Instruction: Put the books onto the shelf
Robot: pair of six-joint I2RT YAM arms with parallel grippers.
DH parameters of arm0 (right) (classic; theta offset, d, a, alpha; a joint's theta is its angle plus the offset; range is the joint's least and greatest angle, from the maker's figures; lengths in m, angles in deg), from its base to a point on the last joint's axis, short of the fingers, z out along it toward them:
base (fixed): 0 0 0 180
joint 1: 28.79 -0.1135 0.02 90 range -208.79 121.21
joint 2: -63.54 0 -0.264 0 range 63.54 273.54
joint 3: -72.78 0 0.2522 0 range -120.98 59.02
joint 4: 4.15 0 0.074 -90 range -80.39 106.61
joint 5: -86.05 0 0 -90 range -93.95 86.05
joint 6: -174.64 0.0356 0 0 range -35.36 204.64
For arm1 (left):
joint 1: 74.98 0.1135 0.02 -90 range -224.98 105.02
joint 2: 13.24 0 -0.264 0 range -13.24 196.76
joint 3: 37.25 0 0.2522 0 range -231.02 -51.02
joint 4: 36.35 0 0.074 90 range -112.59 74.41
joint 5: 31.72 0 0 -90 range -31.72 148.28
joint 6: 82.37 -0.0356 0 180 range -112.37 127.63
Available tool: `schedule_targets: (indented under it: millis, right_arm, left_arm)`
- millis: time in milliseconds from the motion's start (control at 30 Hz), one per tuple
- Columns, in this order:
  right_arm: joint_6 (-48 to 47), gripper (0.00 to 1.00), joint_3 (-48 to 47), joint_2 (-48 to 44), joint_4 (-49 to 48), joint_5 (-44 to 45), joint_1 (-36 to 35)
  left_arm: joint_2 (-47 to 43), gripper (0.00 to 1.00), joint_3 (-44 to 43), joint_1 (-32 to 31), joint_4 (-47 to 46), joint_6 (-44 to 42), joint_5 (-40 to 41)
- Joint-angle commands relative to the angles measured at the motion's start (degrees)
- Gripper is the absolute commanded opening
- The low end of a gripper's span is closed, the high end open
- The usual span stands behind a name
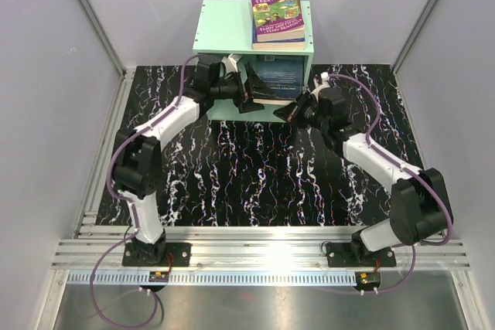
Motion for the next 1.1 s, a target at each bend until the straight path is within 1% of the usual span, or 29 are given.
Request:
schedule_targets:
  millis: [0,167,300,333,533,567,700,867,1067]
  right_arm:
    - [0.2,0.0,-3.97,0.45,-2.63,-1.12,0.0]
    - [-0.76,0.0,-5.55,1.24,-1.67,-0.42,0.0]
    - [-1.73,0.0,-8.01,2.74,-0.7,-0.06,0.09]
    - [-1.91,0.0,-8.45,3.52,-0.43,0.11,0.18]
    - [-2.0,0.0,-10.92,6.6,-0.17,0.38,1.14]
    - [-1.91,0.0,-11.18,6.78,-0.17,0.38,1.58]
    - [-1.82,0.0,-11.97,7.4,0.1,0.55,2.81]
    - [-1.21,0.0,-12.94,8.19,0.18,0.55,4.39]
    - [0.63,0.0,-14.87,10.91,-1.57,-1.2,4.75]
  left_arm:
    - [-5.62,0.99,3.78,0.57,-0.57,-2.87,0.89]
    - [-11.59,0.99,11.09,0.75,0.65,-6.91,5.11]
    - [-18.89,0.99,15.22,0.66,6.7,-11.31,10.2]
    - [-20.21,0.99,17.93,0.66,7.07,-12.09,11.61]
    - [-32.16,0.99,28.31,0.66,8.21,-13.68,15.91]
    - [-35.04,0.99,29.72,0.75,9.0,-14.21,16.88]
    - [-41.9,0.99,35.86,0.83,13.74,-16.32,20.32]
    - [-49.2,0.99,40.18,0.83,18.31,-18.52,23.39]
    - [-53.96,0.99,44.75,0.84,20.96,-19.22,24.8]
